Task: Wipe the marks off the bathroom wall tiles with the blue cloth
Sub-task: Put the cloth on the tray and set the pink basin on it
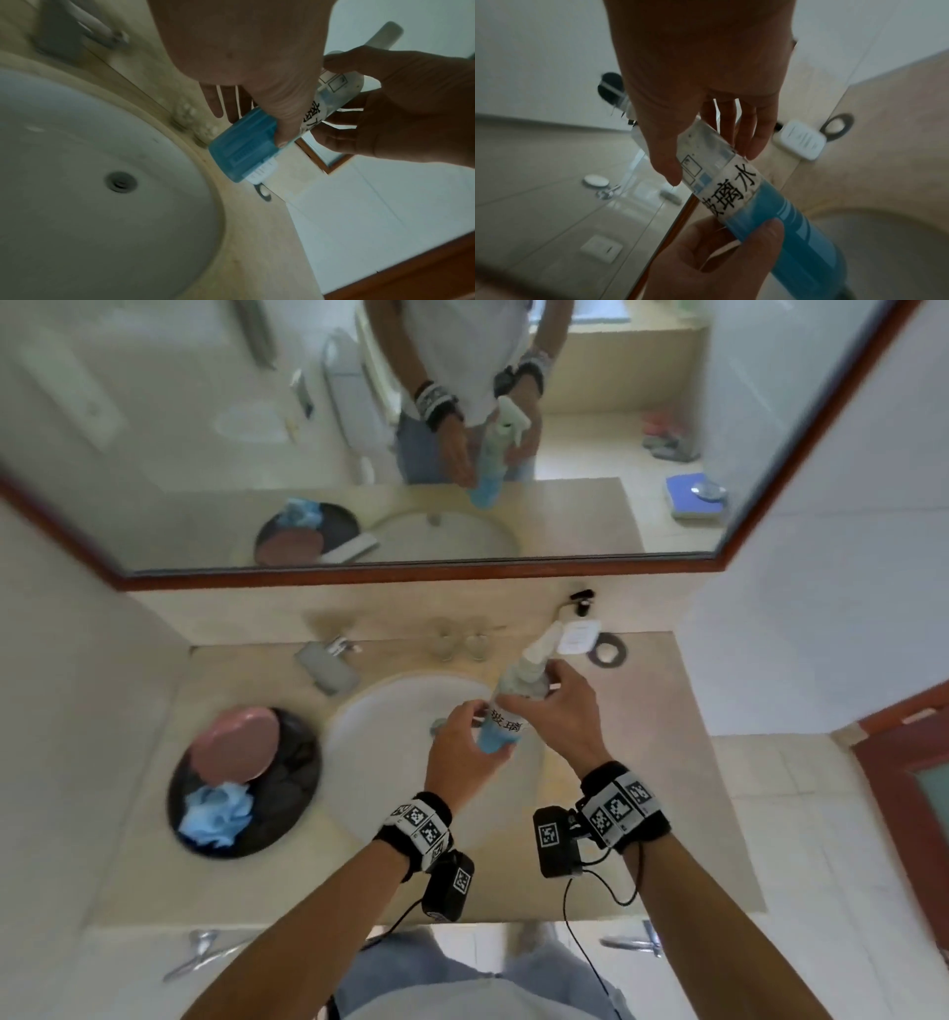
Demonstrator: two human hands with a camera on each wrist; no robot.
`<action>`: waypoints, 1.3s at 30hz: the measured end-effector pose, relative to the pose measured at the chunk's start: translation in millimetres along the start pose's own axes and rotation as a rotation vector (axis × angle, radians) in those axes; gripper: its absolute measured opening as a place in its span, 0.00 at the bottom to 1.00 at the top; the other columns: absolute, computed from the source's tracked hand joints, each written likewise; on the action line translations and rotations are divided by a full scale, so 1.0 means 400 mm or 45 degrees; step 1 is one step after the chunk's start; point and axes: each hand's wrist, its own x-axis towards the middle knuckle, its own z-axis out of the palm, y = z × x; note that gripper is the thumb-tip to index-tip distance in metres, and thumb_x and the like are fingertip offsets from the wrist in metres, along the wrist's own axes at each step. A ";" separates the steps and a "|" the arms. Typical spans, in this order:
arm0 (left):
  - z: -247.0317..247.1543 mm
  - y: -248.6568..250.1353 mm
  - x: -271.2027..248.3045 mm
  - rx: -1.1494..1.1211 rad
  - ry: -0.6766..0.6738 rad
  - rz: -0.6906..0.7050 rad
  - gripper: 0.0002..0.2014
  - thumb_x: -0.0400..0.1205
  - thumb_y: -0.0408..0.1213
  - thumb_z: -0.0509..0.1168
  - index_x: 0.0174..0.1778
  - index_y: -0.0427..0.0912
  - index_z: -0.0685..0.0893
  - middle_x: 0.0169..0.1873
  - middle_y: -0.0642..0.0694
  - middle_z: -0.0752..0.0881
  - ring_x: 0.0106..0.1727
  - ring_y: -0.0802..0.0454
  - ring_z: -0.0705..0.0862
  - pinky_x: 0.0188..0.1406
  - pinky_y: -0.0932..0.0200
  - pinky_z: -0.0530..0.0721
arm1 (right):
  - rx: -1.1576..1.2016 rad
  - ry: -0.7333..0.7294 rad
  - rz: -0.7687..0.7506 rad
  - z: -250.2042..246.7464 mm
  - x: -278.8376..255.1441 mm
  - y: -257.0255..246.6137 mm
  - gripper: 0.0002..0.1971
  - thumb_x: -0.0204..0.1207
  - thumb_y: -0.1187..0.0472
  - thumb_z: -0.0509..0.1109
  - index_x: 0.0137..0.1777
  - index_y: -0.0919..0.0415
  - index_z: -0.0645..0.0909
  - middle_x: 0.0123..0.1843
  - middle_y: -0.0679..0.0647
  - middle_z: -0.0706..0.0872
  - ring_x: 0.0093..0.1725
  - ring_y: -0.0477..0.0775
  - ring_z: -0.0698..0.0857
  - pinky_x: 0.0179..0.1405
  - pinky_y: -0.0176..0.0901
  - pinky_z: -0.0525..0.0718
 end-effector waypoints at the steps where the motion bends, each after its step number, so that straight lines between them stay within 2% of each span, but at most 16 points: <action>1: -0.054 -0.036 -0.014 -0.003 0.047 -0.031 0.28 0.74 0.51 0.83 0.67 0.50 0.82 0.58 0.58 0.87 0.56 0.62 0.85 0.55 0.66 0.83 | -0.012 -0.070 -0.020 0.061 -0.001 -0.025 0.29 0.62 0.44 0.88 0.60 0.49 0.83 0.53 0.40 0.90 0.50 0.41 0.89 0.51 0.48 0.91; 3: -0.157 -0.111 -0.043 -0.004 0.145 -0.101 0.28 0.73 0.51 0.84 0.65 0.51 0.82 0.57 0.58 0.87 0.56 0.63 0.84 0.55 0.65 0.83 | -0.018 -0.217 -0.054 0.185 -0.011 -0.076 0.29 0.62 0.44 0.88 0.60 0.47 0.82 0.53 0.40 0.89 0.51 0.42 0.90 0.51 0.49 0.92; 5: -0.256 -0.196 -0.073 -0.010 0.242 -0.180 0.28 0.72 0.50 0.85 0.64 0.52 0.82 0.57 0.58 0.87 0.57 0.61 0.85 0.56 0.59 0.86 | -0.008 -0.327 -0.087 0.313 -0.026 -0.122 0.29 0.62 0.44 0.88 0.61 0.48 0.82 0.53 0.42 0.90 0.51 0.45 0.90 0.50 0.50 0.92; 7: -0.345 -0.283 -0.101 -0.024 0.313 -0.255 0.28 0.71 0.52 0.84 0.64 0.52 0.82 0.56 0.59 0.88 0.56 0.60 0.86 0.56 0.52 0.89 | -0.026 -0.409 -0.120 0.435 -0.045 -0.157 0.29 0.63 0.45 0.88 0.61 0.51 0.83 0.52 0.43 0.90 0.51 0.46 0.90 0.46 0.45 0.89; 9: -0.417 -0.352 -0.126 -0.046 0.344 -0.312 0.28 0.70 0.55 0.84 0.63 0.54 0.82 0.54 0.58 0.90 0.54 0.60 0.89 0.56 0.50 0.91 | -0.033 -0.466 -0.126 0.543 -0.062 -0.179 0.30 0.62 0.43 0.88 0.62 0.52 0.84 0.53 0.43 0.90 0.51 0.47 0.90 0.47 0.46 0.89; 13: -0.513 -0.445 -0.158 -0.061 0.356 -0.407 0.26 0.74 0.52 0.83 0.65 0.53 0.82 0.53 0.58 0.90 0.53 0.64 0.89 0.55 0.59 0.91 | -0.052 -0.514 -0.103 0.710 -0.092 -0.195 0.31 0.62 0.45 0.89 0.64 0.52 0.83 0.56 0.45 0.90 0.54 0.49 0.89 0.49 0.48 0.90; 16: -0.549 -0.512 -0.162 -0.049 0.388 -0.469 0.28 0.76 0.53 0.82 0.69 0.52 0.81 0.55 0.62 0.87 0.55 0.68 0.85 0.53 0.73 0.81 | -0.099 -0.532 -0.104 0.809 -0.118 -0.193 0.31 0.65 0.47 0.89 0.65 0.54 0.83 0.57 0.45 0.90 0.55 0.49 0.88 0.44 0.38 0.83; 18: -0.560 -0.550 -0.154 -0.021 0.393 -0.485 0.27 0.78 0.50 0.80 0.71 0.52 0.79 0.55 0.61 0.84 0.54 0.67 0.83 0.54 0.71 0.76 | -0.133 -0.531 -0.099 0.860 -0.131 -0.182 0.33 0.65 0.47 0.89 0.68 0.54 0.82 0.60 0.47 0.90 0.58 0.50 0.88 0.47 0.38 0.82; 21: -0.565 -0.605 -0.138 -0.041 0.378 -0.538 0.25 0.79 0.45 0.80 0.69 0.49 0.80 0.54 0.57 0.87 0.56 0.59 0.87 0.53 0.71 0.79 | -0.193 -0.511 -0.088 0.908 -0.144 -0.160 0.36 0.64 0.47 0.89 0.70 0.52 0.80 0.62 0.47 0.89 0.60 0.51 0.87 0.54 0.42 0.84; 24: -0.567 -0.636 -0.125 -0.044 0.315 -0.562 0.23 0.78 0.46 0.79 0.65 0.50 0.79 0.52 0.57 0.88 0.54 0.61 0.88 0.49 0.73 0.81 | -0.187 -0.500 -0.076 0.924 -0.155 -0.159 0.35 0.65 0.49 0.88 0.72 0.52 0.79 0.62 0.45 0.88 0.61 0.48 0.86 0.52 0.36 0.82; 27: -0.573 -0.648 -0.121 -0.030 0.322 -0.551 0.20 0.78 0.43 0.79 0.61 0.49 0.79 0.49 0.57 0.87 0.51 0.63 0.86 0.45 0.74 0.79 | -0.211 -0.517 -0.111 0.932 -0.155 -0.163 0.35 0.66 0.50 0.88 0.71 0.52 0.79 0.60 0.43 0.86 0.60 0.48 0.85 0.51 0.33 0.80; 30: -0.582 -0.655 -0.122 0.000 0.278 -0.586 0.21 0.78 0.42 0.79 0.62 0.47 0.78 0.48 0.55 0.86 0.50 0.59 0.87 0.48 0.68 0.79 | -0.270 -0.549 -0.157 0.945 -0.147 -0.165 0.36 0.64 0.45 0.87 0.71 0.49 0.78 0.63 0.44 0.86 0.63 0.50 0.85 0.59 0.43 0.86; 32: -0.590 -0.657 -0.125 0.071 0.200 -0.602 0.25 0.77 0.45 0.80 0.66 0.46 0.77 0.50 0.55 0.85 0.51 0.58 0.86 0.51 0.65 0.80 | -0.321 -0.558 -0.192 0.952 -0.144 -0.169 0.37 0.63 0.38 0.84 0.70 0.47 0.77 0.64 0.44 0.85 0.63 0.49 0.84 0.62 0.49 0.88; 35: -0.591 -0.673 -0.133 0.159 0.087 -0.588 0.36 0.73 0.52 0.81 0.72 0.45 0.74 0.57 0.51 0.85 0.58 0.54 0.85 0.60 0.60 0.81 | -0.295 -0.570 -0.188 0.954 -0.145 -0.167 0.41 0.60 0.33 0.82 0.71 0.47 0.76 0.65 0.44 0.84 0.64 0.50 0.84 0.65 0.55 0.87; 37: -0.594 -0.673 -0.142 0.192 0.041 -0.606 0.37 0.68 0.60 0.75 0.69 0.46 0.75 0.57 0.50 0.85 0.59 0.52 0.85 0.62 0.57 0.83 | -0.255 -0.619 -0.172 0.937 -0.147 -0.161 0.45 0.58 0.36 0.85 0.75 0.47 0.74 0.69 0.45 0.83 0.68 0.50 0.82 0.70 0.53 0.84; 39: -0.603 -0.650 -0.149 0.223 0.005 -0.597 0.34 0.66 0.59 0.72 0.66 0.47 0.77 0.56 0.50 0.86 0.59 0.51 0.86 0.64 0.53 0.85 | -0.220 -0.689 -0.173 0.895 -0.152 -0.167 0.46 0.61 0.43 0.88 0.79 0.49 0.71 0.72 0.47 0.82 0.70 0.51 0.81 0.72 0.52 0.82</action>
